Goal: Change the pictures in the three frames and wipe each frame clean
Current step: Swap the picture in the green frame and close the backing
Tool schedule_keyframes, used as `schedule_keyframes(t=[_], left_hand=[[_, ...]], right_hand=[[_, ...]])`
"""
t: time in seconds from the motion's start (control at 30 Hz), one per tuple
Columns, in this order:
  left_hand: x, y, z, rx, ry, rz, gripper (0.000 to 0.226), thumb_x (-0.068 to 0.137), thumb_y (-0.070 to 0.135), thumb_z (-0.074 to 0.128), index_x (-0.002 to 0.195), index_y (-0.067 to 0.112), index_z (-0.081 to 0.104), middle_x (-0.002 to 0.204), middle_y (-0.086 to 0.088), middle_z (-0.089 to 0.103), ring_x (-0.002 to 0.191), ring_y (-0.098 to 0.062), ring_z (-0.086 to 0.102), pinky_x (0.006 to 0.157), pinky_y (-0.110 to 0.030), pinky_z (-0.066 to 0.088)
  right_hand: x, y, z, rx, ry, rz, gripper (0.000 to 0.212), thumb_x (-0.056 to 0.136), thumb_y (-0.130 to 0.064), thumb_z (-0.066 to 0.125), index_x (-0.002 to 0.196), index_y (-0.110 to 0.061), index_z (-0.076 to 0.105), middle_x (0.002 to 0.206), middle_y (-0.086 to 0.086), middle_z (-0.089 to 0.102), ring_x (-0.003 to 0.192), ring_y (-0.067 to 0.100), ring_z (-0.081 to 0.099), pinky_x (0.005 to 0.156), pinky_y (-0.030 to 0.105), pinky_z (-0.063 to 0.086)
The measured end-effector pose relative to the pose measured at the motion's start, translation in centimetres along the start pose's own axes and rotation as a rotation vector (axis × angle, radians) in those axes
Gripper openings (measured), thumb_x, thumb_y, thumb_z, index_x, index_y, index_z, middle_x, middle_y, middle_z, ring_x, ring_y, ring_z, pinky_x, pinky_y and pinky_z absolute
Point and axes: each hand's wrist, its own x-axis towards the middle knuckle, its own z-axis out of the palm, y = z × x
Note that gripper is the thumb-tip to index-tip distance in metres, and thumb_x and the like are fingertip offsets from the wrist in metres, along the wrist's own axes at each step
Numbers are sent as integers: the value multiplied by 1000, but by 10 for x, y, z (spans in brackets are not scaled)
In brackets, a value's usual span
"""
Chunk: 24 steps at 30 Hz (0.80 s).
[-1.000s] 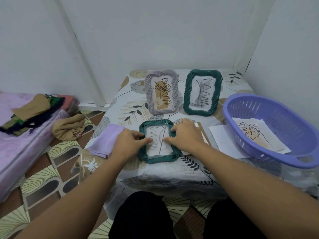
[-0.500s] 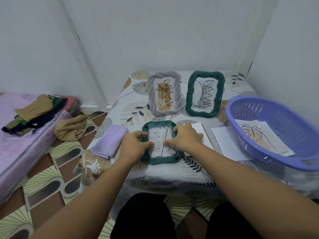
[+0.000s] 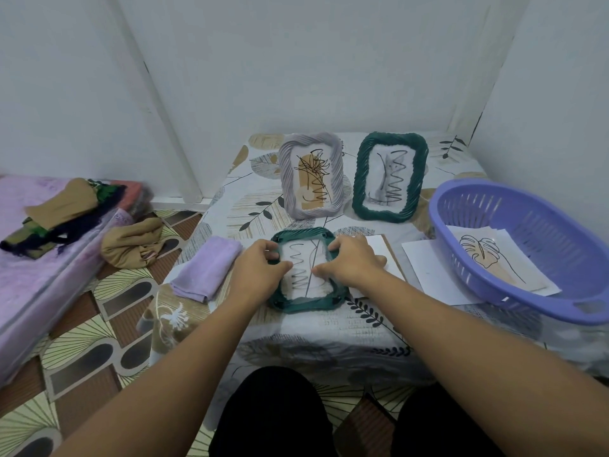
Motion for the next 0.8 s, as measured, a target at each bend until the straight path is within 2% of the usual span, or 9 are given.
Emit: schedule_keyframes(t=[0.1,0.2,0.27,0.33,0.43,0.57,0.63,0.7,0.8], left_hand=[[-1,0,0,-11,-7,-5,41,82,27,84,118,19,64,110,5,69,100,-14,65,93,-39,55],[-1,0,0,-41,4,-7,40,83,25,84,118,17,65,109,5,69,101,-13,64,95,-37,54],[-1,-1,0,-73,12,-9,39,85,28,83,118,17,66,105,7,69,98,-12,64,94,-38,55],[-2,-1,1,-108,19,-21,39,87,33,80,119,17,65,103,8,68,94,-9,64,92,-39,56],[-3,0,1,-170,32,-31,36,89,41,77,115,17,69,101,5,71,88,-8,64,80,-31,55],[1,3,-6,-384,-2,-63,16,89,30,80,91,15,75,86,-3,75,82,-14,66,72,-25,48],[4,4,-12,-411,-9,-84,13,88,25,81,87,14,76,84,-3,75,82,-15,66,72,-26,47],[6,4,-16,-377,-18,-93,12,88,24,81,85,14,76,84,-3,75,81,-14,66,72,-26,47],[8,0,-14,-350,-62,-128,13,87,24,81,85,12,76,83,-3,77,80,-15,69,67,-24,50]], right_hand=[[5,2,0,193,29,21,18,79,-41,83,85,-30,70,107,-12,66,104,20,59,95,44,35],[11,5,2,412,14,33,14,81,-34,78,69,-28,75,77,-18,71,97,19,65,101,52,43],[18,8,4,515,29,21,11,76,-39,75,73,-28,75,72,-14,73,94,21,67,100,55,47],[15,4,-4,566,27,2,17,81,-39,72,80,-22,72,82,-8,74,93,21,65,98,50,48],[12,-5,-20,638,-5,-62,20,99,-27,66,101,-8,70,96,0,69,85,10,56,74,29,41],[13,-8,-25,674,-2,-106,21,100,-26,65,105,-6,69,86,-5,64,79,12,54,62,22,38],[15,-6,-19,616,2,-113,17,96,-30,70,98,-13,70,90,-7,67,88,13,59,74,28,46],[16,-3,-12,543,12,-108,16,86,-36,77,88,-23,69,92,-7,70,97,19,64,94,46,50],[17,1,-7,418,-2,-111,24,75,-43,81,84,-28,66,87,-8,71,95,21,67,98,55,48]])
